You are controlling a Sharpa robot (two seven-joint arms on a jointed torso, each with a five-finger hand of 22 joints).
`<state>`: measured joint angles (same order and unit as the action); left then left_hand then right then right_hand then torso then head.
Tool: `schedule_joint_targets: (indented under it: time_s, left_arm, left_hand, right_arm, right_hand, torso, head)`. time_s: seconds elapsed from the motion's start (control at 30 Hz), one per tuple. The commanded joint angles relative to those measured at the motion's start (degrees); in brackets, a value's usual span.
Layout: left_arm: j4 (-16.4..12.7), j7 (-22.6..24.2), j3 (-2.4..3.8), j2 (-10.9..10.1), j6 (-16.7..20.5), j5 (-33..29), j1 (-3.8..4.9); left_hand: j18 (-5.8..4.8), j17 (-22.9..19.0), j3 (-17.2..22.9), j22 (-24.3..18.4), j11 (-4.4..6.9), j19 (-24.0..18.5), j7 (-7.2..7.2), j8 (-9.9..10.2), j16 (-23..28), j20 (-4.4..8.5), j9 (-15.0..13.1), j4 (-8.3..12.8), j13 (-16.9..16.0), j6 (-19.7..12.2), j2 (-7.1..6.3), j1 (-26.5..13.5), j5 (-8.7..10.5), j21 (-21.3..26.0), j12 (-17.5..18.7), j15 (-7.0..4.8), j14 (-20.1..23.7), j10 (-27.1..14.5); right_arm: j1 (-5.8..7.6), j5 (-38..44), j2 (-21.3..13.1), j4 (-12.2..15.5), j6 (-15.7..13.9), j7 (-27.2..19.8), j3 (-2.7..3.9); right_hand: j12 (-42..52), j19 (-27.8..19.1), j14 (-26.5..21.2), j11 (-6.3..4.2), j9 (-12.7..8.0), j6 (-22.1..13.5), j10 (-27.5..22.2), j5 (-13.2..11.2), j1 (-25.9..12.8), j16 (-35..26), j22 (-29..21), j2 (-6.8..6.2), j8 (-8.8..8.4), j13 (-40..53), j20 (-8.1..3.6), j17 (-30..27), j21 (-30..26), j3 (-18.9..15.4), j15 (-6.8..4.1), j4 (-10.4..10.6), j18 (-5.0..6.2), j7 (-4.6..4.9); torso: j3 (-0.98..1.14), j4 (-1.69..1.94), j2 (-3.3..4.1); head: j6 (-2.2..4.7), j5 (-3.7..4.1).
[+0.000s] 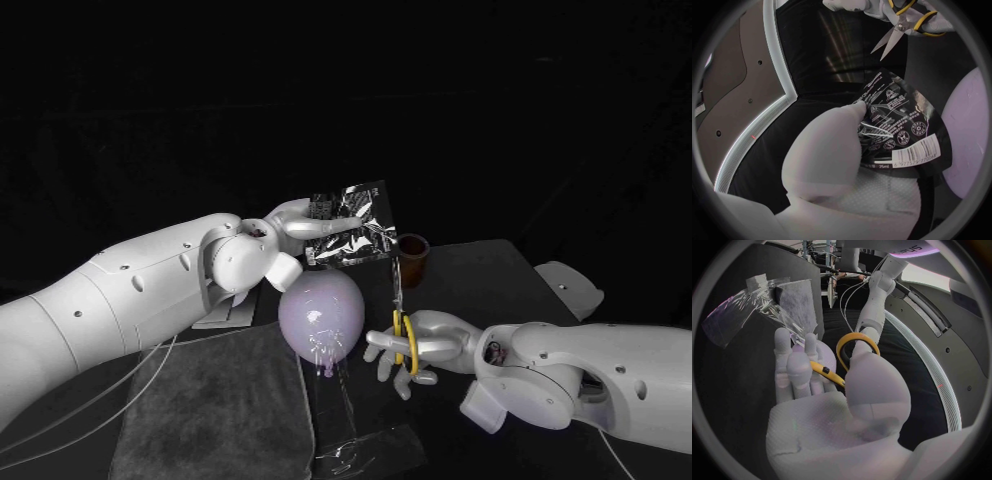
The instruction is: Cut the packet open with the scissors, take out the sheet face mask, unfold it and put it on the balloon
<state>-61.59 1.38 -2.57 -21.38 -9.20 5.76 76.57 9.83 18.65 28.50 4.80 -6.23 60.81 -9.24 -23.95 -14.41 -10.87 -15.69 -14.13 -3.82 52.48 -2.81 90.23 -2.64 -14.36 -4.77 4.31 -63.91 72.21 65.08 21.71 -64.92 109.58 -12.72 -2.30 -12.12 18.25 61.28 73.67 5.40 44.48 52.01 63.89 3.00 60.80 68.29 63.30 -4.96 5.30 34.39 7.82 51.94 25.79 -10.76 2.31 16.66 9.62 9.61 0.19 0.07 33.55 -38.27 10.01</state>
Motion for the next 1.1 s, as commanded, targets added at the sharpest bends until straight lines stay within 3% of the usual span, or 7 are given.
schedule_joint_targets:
  time_s: [0.03, 1.1]
  left_arm:
    - [-0.23, 0.94, 0.11, 0.21, -1.50, -0.82, 0.07]
    - [-1.16, 1.46, 0.12, -0.24, -3.01, -0.63, 0.07]
  left_hand:
    - [0.66, 0.06, 0.27, 0.05, 0.17, 0.41, -0.10, -0.41, -0.30, 0.09, -6.18, -0.05, -0.06, 0.24, 0.68, -0.02, -0.19, -0.39, 0.30, -0.05, -0.21, 0.61]
    - [0.64, 0.14, 0.49, 0.07, 0.20, 0.45, -0.07, -0.51, -0.33, 0.09, -6.32, 0.05, -0.07, 0.27, 0.63, -0.29, -0.19, -0.47, 0.30, -0.08, -0.32, 0.78]
  right_arm:
    - [-0.07, 0.90, 0.09, 0.11, 1.30, -0.32, 0.02]
    - [-0.11, 0.90, 0.67, -1.40, 2.32, 0.26, 0.02]
  right_hand:
    - [0.24, 0.20, -0.60, -0.06, 0.06, 0.21, 0.32, -0.22, 0.32, 0.32, 0.08, 0.48, 0.33, -0.11, -0.14, -0.10, 0.04, -0.37, -0.87, 0.02, 0.83, -0.02]
    - [-0.15, 0.16, -1.01, -0.19, 0.09, 0.56, 0.70, -0.23, 0.56, 0.05, 0.12, 1.37, 0.68, -1.08, -0.26, -1.07, 0.08, -0.92, -0.97, 0.02, 0.79, -0.18]
  torso:
    - [-0.01, 0.01, -0.04]
    - [-0.07, 0.03, 0.01]
  head:
    - [0.00, 0.01]
    - [0.04, -0.11]
